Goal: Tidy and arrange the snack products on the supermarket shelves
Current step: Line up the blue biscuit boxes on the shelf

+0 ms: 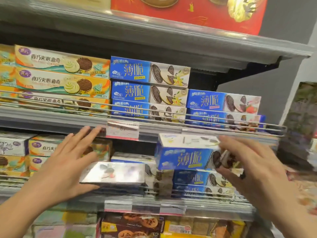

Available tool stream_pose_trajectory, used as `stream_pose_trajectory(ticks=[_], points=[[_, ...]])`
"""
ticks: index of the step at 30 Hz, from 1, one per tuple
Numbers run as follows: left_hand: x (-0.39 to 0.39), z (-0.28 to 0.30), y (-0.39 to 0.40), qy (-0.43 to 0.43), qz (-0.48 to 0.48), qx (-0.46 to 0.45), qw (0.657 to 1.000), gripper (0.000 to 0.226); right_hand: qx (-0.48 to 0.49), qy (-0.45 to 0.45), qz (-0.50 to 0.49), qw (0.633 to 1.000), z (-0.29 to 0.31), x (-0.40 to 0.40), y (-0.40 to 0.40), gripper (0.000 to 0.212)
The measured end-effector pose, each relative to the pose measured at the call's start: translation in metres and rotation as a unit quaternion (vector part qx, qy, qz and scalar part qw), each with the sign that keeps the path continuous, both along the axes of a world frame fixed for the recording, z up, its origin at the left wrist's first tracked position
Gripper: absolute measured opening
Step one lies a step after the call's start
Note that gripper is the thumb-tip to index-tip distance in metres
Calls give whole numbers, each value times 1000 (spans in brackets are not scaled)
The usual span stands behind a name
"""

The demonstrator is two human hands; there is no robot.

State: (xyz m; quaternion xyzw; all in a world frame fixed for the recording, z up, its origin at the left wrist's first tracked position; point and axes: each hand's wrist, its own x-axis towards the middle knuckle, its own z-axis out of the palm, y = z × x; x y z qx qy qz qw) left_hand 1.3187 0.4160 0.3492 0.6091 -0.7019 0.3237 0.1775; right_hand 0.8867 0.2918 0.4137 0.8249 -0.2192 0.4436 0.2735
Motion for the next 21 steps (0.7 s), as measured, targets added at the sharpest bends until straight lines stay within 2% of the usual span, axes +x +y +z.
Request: stream_pose_trajectory(ticks=[5, 15, 21], points=[[22, 4, 6, -32, 7, 41, 999, 62, 50, 58, 30, 997, -42, 53, 4, 77], [28, 10, 16, -62, 51, 111, 991, 58, 36, 91, -97, 991, -57, 125, 7, 72], [31, 6, 12, -65, 38, 85, 994, 59, 21, 79, -128, 988, -68, 154, 2, 66]])
